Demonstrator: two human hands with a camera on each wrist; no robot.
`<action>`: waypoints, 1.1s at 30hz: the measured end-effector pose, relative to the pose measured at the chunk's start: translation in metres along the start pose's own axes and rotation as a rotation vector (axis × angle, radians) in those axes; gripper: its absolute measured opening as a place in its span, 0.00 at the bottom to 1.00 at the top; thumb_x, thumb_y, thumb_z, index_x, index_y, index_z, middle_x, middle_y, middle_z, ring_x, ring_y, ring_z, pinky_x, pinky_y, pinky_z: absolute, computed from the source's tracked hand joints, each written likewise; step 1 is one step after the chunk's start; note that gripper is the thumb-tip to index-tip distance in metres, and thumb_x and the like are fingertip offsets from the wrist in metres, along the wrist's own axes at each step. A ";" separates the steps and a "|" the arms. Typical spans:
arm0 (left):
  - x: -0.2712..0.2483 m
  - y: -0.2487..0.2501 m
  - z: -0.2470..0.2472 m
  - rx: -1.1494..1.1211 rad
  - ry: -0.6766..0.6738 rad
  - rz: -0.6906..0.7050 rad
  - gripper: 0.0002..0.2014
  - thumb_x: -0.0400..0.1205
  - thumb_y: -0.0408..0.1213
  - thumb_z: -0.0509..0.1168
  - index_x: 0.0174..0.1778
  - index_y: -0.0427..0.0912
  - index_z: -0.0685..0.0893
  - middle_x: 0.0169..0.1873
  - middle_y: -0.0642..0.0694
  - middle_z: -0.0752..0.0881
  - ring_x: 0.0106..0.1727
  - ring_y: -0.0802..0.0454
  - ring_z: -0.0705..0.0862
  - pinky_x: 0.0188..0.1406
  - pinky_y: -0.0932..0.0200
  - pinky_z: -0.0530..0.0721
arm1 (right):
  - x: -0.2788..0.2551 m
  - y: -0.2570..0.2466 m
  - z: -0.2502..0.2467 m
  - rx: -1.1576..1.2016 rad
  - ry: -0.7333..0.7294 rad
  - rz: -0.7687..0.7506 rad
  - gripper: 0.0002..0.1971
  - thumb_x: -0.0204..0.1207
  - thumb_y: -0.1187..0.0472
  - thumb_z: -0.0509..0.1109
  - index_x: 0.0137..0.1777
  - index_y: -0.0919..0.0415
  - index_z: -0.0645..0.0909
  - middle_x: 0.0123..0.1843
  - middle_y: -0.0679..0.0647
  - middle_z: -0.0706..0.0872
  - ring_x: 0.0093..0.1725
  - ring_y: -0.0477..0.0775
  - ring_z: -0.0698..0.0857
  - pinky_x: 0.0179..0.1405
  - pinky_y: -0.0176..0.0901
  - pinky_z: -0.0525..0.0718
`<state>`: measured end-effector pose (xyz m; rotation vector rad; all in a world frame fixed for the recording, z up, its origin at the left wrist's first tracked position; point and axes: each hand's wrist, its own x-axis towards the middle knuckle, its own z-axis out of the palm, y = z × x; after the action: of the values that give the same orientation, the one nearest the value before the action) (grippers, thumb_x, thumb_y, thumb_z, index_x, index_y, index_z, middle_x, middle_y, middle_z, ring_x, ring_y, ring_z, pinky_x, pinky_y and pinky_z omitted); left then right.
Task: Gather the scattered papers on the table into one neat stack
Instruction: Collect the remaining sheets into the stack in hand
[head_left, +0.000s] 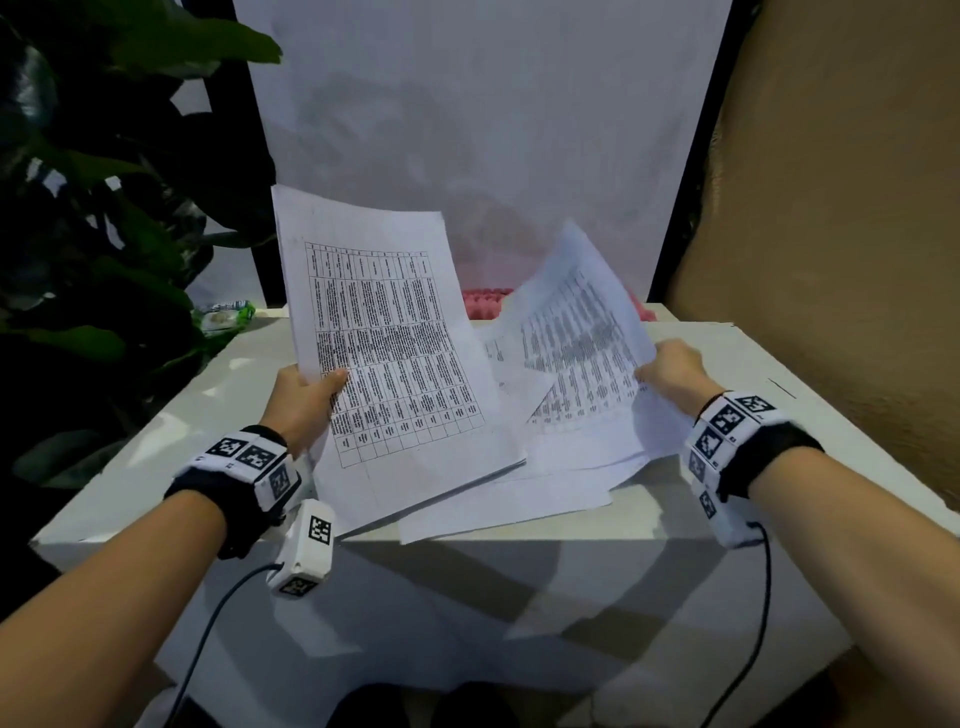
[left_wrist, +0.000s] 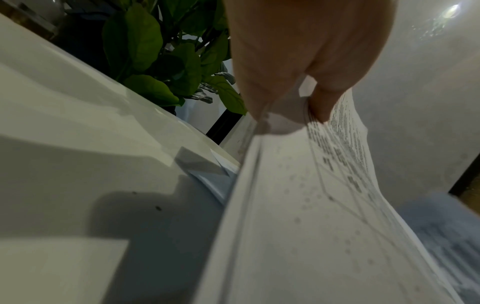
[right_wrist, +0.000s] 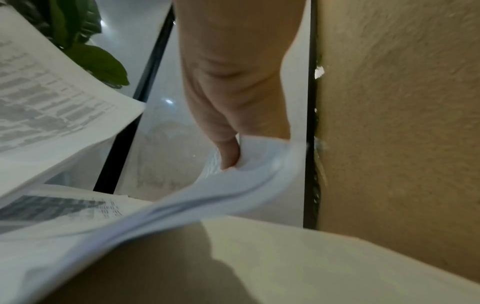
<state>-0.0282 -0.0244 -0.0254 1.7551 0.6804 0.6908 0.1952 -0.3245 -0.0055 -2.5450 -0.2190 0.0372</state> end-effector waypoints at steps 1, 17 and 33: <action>-0.001 0.000 0.000 -0.001 -0.005 -0.008 0.06 0.84 0.32 0.61 0.49 0.36 0.83 0.38 0.46 0.84 0.49 0.44 0.83 0.51 0.53 0.78 | 0.001 -0.001 -0.005 0.002 0.045 -0.026 0.14 0.77 0.68 0.66 0.61 0.73 0.80 0.56 0.71 0.84 0.55 0.69 0.84 0.49 0.51 0.80; -0.006 0.003 0.007 -0.142 -0.050 -0.075 0.11 0.84 0.29 0.60 0.60 0.32 0.80 0.38 0.47 0.84 0.41 0.51 0.83 0.50 0.55 0.82 | -0.003 0.004 -0.029 0.038 -0.043 0.056 0.06 0.75 0.66 0.70 0.46 0.68 0.77 0.34 0.60 0.78 0.31 0.56 0.75 0.24 0.39 0.66; -0.017 0.012 0.019 -0.248 -0.062 -0.114 0.15 0.85 0.26 0.57 0.67 0.27 0.76 0.49 0.41 0.84 0.43 0.49 0.84 0.32 0.66 0.81 | 0.001 -0.031 -0.118 0.615 0.586 -0.069 0.14 0.77 0.65 0.64 0.61 0.67 0.82 0.48 0.52 0.81 0.47 0.48 0.78 0.41 0.34 0.77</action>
<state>-0.0240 -0.0519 -0.0204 1.4921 0.6196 0.6128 0.2001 -0.3639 0.1104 -1.8374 -0.0478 -0.5717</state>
